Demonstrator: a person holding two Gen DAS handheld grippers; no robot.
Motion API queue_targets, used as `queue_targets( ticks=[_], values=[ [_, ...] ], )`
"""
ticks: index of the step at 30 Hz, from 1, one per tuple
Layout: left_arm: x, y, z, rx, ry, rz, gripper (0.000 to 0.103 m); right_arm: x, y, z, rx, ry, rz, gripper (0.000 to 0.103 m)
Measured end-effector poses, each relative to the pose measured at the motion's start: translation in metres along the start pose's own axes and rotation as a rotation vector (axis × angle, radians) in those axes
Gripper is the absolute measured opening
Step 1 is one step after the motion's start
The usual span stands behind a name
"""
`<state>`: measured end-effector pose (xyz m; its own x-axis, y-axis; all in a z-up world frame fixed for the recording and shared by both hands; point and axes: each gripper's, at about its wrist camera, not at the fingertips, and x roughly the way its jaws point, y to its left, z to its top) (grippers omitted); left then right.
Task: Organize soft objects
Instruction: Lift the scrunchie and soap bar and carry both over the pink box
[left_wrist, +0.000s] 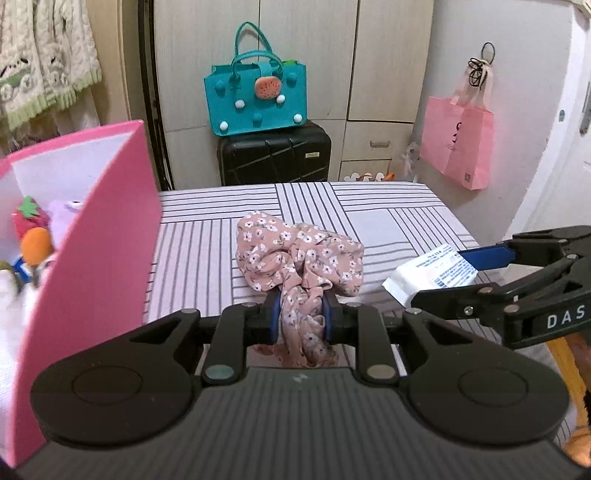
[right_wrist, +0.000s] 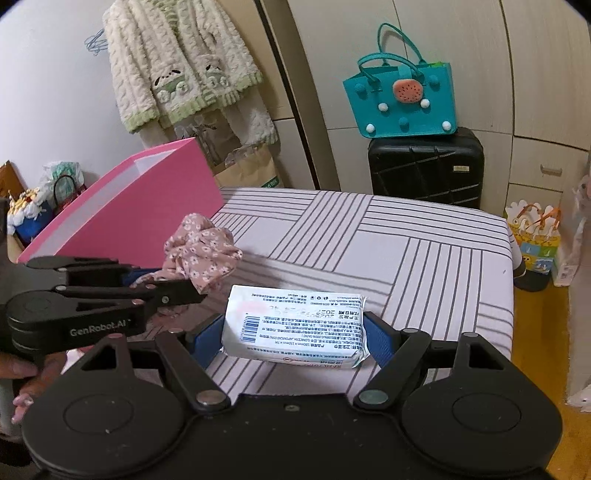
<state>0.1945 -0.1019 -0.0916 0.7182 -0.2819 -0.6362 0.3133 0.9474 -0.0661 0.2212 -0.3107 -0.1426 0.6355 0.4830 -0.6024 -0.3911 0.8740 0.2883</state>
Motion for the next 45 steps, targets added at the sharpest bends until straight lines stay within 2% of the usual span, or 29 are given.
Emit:
queue_targets(
  ticks=[4,8,14,19,26,31,35,45],
  values=[
    [-0.023,0.001,-0.006,0.016,0.031,-0.027,0.021,-0.017,0.018,-0.007,-0.019,-0.006,-0.042,0.083],
    [-0.043,0.003,-0.013,0.035,0.057,-0.053,0.021,-0.034,0.036,-0.014,-0.043,-0.014,-0.043,0.083],
    [-0.084,0.005,-0.024,0.069,0.035,-0.077,0.021,-0.047,0.062,-0.030,-0.071,0.008,-0.060,0.083],
    [-0.118,0.015,-0.030,0.092,0.032,-0.102,0.021,-0.055,0.077,-0.043,-0.076,0.028,-0.034,0.083],
    [-0.162,0.048,-0.024,0.005,0.021,-0.157,0.021,-0.060,0.107,-0.045,-0.108,0.067,0.024,0.083],
    [-0.193,0.072,-0.009,-0.007,-0.042,-0.109,0.021,-0.065,0.128,-0.032,-0.130,0.071,0.072,0.083],
    [-0.199,0.092,-0.002,-0.016,-0.060,-0.060,0.021,-0.068,0.142,-0.019,-0.149,0.052,0.105,0.083],
    [-0.176,0.137,0.013,-0.020,0.013,0.027,0.021,-0.059,0.169,0.018,-0.189,0.022,0.131,0.083]
  ],
)
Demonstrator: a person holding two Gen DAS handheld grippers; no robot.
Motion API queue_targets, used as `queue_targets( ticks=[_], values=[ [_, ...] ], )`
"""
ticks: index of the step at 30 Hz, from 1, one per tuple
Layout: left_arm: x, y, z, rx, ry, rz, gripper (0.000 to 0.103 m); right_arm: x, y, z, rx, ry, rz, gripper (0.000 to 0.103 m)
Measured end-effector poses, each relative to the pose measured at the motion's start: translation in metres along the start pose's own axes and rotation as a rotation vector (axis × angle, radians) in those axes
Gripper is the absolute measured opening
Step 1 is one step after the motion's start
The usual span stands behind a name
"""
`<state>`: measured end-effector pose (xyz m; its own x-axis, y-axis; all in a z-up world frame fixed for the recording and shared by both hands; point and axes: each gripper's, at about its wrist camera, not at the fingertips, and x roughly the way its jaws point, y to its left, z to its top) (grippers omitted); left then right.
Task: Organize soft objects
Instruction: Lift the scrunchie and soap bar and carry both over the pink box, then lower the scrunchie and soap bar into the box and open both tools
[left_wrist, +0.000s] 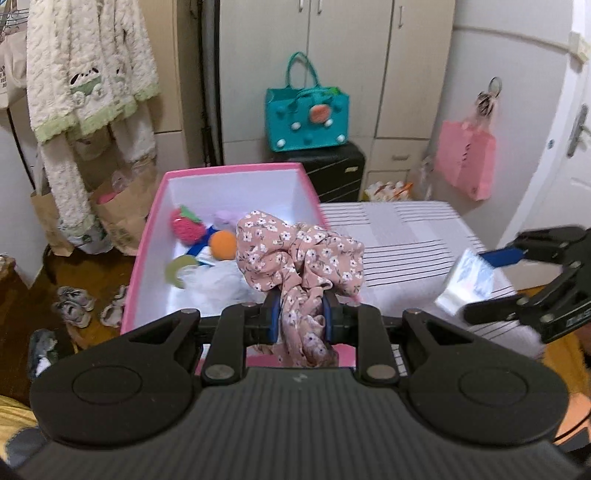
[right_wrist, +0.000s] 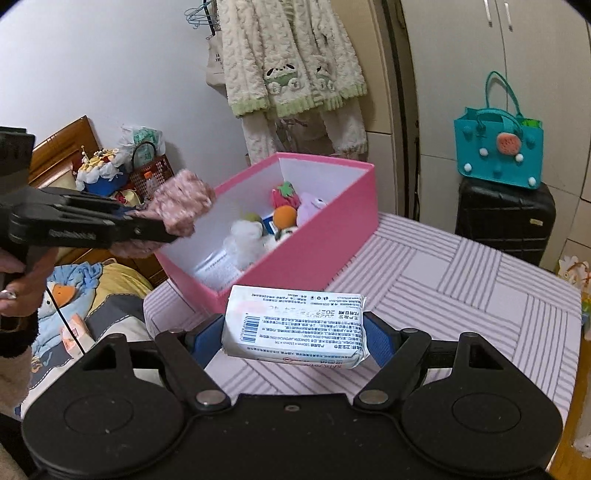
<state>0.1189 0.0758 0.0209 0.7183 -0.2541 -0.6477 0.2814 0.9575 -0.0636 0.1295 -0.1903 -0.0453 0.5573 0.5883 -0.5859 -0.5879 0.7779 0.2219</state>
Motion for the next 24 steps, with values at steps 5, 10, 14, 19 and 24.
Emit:
queue_targets(
  ticks=[5,10,14,19,24],
  values=[
    [0.020,0.028,0.004,-0.025,0.030,0.047,0.022,0.016,0.006,0.022,-0.015,0.010,0.017,0.083],
    [0.052,0.038,0.005,0.007,0.129,0.049,0.024,0.030,0.009,0.047,-0.049,0.019,0.036,0.083],
    [0.079,0.043,0.002,0.028,0.217,0.032,0.024,0.045,0.011,0.063,-0.073,0.022,0.051,0.083],
    [0.102,0.050,0.007,0.031,0.286,0.016,0.025,0.063,0.012,0.082,-0.098,0.013,0.051,0.083],
    [0.107,0.056,0.007,0.025,0.282,0.009,0.034,0.085,0.012,0.101,-0.091,0.026,0.079,0.083]
  ],
)
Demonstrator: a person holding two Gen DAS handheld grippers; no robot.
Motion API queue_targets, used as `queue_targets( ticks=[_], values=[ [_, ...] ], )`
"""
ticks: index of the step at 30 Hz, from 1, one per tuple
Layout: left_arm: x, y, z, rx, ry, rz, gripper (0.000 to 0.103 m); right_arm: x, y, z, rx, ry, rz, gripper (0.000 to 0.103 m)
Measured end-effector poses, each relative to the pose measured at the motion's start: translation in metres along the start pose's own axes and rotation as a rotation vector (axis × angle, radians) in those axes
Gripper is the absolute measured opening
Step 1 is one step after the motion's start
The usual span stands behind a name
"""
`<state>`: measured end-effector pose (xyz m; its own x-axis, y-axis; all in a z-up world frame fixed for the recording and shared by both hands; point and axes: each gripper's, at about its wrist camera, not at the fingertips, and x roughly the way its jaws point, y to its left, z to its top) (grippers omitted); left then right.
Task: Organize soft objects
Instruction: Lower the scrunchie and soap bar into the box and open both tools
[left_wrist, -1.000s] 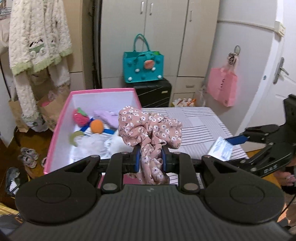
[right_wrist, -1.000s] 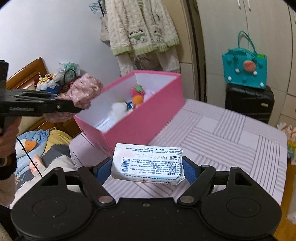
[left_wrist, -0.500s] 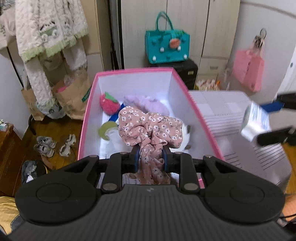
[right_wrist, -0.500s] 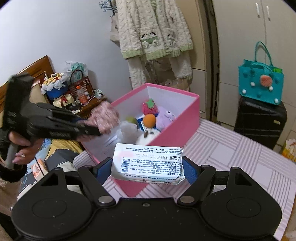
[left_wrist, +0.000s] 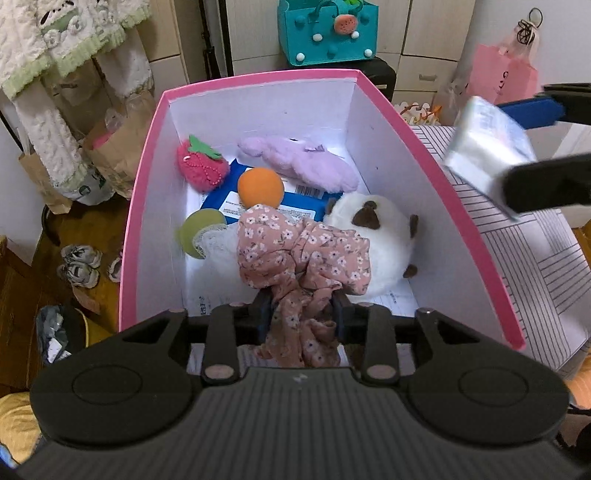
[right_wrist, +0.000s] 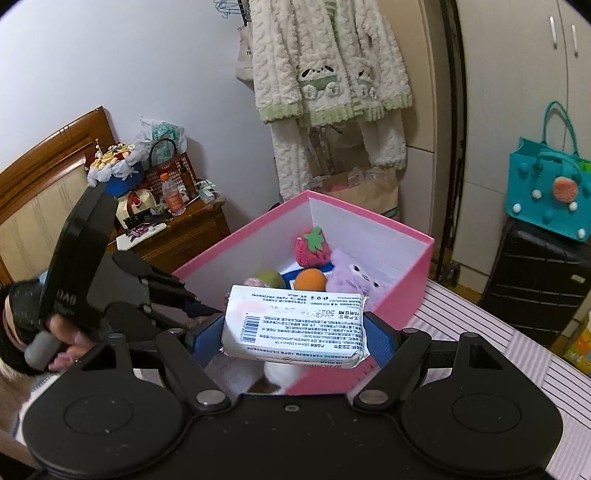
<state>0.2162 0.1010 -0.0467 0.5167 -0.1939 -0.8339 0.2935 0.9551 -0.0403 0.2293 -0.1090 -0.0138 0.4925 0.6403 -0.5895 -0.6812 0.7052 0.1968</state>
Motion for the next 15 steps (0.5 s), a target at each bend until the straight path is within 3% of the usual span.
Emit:
queue_targets(
  ticks=[5,15],
  values=[
    [-0.001,0.007,0.000,-0.036,-0.015,-0.028,0.050,0.028,-0.002,0.017,0.039,0.034,0.032,0.083],
    [-0.007,0.016,0.000,-0.061,-0.105,-0.053,0.061,0.078,0.000,0.042,0.119,0.099,0.064,0.083]
  ],
)
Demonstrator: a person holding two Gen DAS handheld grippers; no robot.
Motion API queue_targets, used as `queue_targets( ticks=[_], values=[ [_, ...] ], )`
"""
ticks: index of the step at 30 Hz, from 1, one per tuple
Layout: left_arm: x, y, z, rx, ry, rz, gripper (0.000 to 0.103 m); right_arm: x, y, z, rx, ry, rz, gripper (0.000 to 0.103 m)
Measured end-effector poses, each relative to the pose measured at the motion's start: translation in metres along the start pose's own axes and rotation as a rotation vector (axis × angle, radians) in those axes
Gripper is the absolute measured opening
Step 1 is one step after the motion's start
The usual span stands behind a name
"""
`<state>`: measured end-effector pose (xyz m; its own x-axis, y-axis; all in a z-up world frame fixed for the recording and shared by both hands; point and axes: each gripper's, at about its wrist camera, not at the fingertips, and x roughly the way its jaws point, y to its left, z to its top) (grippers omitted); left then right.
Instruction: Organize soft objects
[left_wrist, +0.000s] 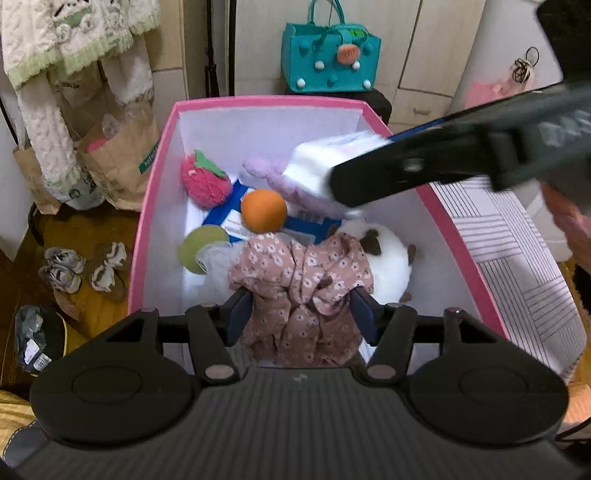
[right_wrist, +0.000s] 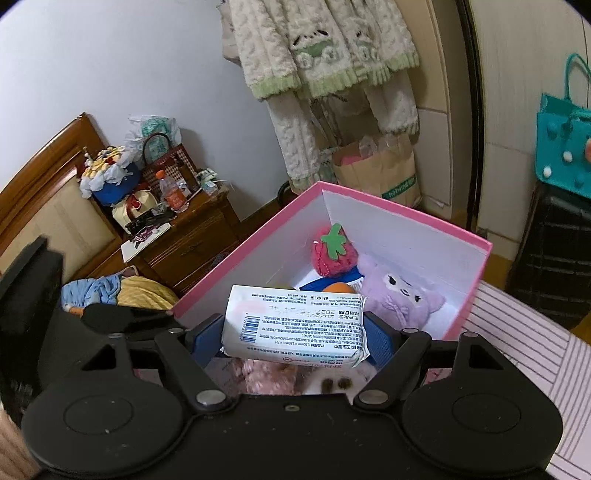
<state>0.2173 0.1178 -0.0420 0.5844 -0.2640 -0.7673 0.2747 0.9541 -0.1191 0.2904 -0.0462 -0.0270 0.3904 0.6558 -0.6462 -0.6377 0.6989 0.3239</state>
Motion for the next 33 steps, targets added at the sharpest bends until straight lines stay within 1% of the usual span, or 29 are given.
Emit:
queue_targets(
  ticks=[2,5,7,9,13,15,18,20,25,28,33],
  values=[
    [-0.002,0.001,0.000,-0.011,-0.015,0.002,0.063,0.011,-0.001,0.006,0.034,0.032,0.001,0.083],
    [-0.003,0.003,-0.001,-0.036,-0.026,-0.005,0.065,0.032,-0.004,0.010,0.098,0.099,0.036,0.083],
    [-0.005,0.005,-0.004,-0.057,-0.031,-0.013,0.066,0.043,-0.004,0.011,0.122,0.120,0.052,0.083],
    [-0.005,0.005,-0.004,-0.071,-0.031,-0.017,0.068,0.051,-0.003,0.013,0.144,0.123,0.050,0.085],
    [-0.008,0.002,-0.004,-0.078,-0.032,-0.014,0.071,0.060,-0.010,0.017,0.204,0.100,0.041,0.085],
    [-0.013,-0.001,-0.005,-0.073,-0.040,-0.003,0.076,0.060,-0.014,0.015,0.225,0.094,0.037,0.086],
    [-0.020,-0.006,-0.009,-0.057,-0.054,0.031,0.083,0.050,-0.016,0.008,0.227,0.081,0.036,0.088],
    [-0.025,-0.010,-0.010,-0.044,-0.052,0.064,0.085,0.039,-0.014,0.004,0.209,0.064,0.028,0.088],
    [-0.038,-0.022,-0.012,-0.002,-0.046,0.130,0.092,0.000,0.000,-0.008,0.107,0.006,-0.034,0.087],
    [-0.048,-0.027,-0.012,0.008,-0.046,0.142,0.096,-0.024,0.013,-0.018,0.038,-0.035,-0.069,0.087],
    [-0.066,-0.041,-0.011,0.031,-0.048,0.185,0.099,-0.060,0.029,-0.033,-0.016,-0.089,-0.092,0.087]
  ],
)
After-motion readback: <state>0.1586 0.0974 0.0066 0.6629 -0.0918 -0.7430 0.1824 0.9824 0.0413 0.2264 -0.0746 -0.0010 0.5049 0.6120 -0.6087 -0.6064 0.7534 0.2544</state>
